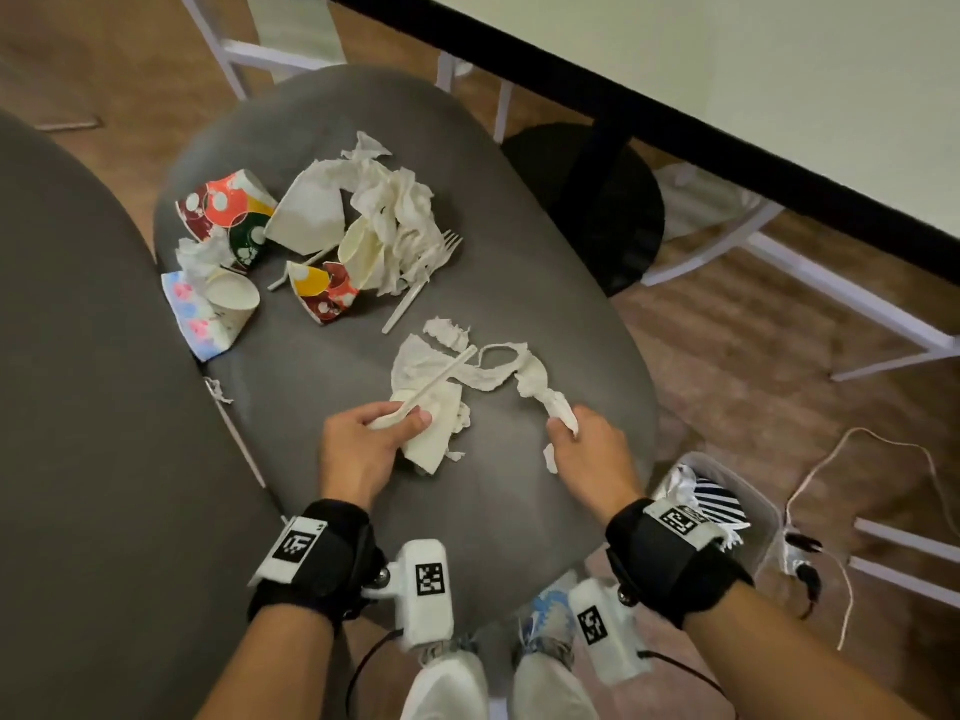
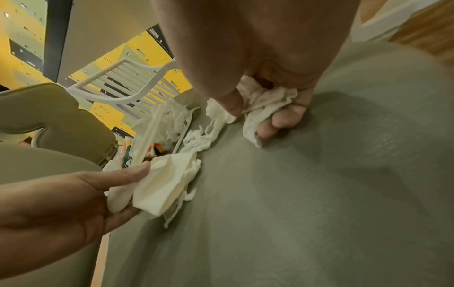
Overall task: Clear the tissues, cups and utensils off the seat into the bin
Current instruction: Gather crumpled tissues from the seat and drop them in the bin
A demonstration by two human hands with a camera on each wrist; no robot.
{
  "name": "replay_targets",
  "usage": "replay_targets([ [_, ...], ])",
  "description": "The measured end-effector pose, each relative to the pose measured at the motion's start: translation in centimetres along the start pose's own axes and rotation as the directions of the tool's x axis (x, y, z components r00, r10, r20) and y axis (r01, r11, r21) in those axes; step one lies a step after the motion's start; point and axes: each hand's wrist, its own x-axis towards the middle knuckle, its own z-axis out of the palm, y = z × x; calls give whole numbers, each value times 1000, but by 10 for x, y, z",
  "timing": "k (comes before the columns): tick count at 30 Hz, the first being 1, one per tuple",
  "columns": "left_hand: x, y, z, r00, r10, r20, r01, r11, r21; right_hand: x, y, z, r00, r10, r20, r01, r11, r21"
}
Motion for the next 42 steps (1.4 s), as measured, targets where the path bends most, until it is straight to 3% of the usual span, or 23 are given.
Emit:
replay_targets([
  [3,-6,-5,11,999,-2,49,0,1000,30,-2,9,-8,1000,-10,-15,10,1000,1],
  [10,-46,-5,51,978,36,203,-36,999,-6,-14,57,-20,989,60,-139,-6,932,362],
  [15,-86,12,100,938,55,343,-42,998,-45,-31,109,-47,968,136,-211,-18,875,484],
  [20,-121,0,176,846,-57,530,52,998,24,-49,188,-71,930,327,-169,-191,821,538],
  [26,-124,-65,265,851,-141,505,-13,957,288,-50,276,-72,831,557,-20,-414,641,646],
  [31,-100,-114,325,861,-254,441,4,870,493,-26,331,-61,825,564,-35,-460,706,538],
  [35,-85,-140,358,852,-227,472,-58,854,516,-5,355,-57,857,509,-75,-439,800,408],
  [39,-77,-157,372,774,-251,581,-202,773,602,9,368,-51,901,432,38,-406,807,429],
  [42,-78,-164,359,732,-315,603,-204,744,636,13,379,-45,908,416,56,-403,825,396],
])
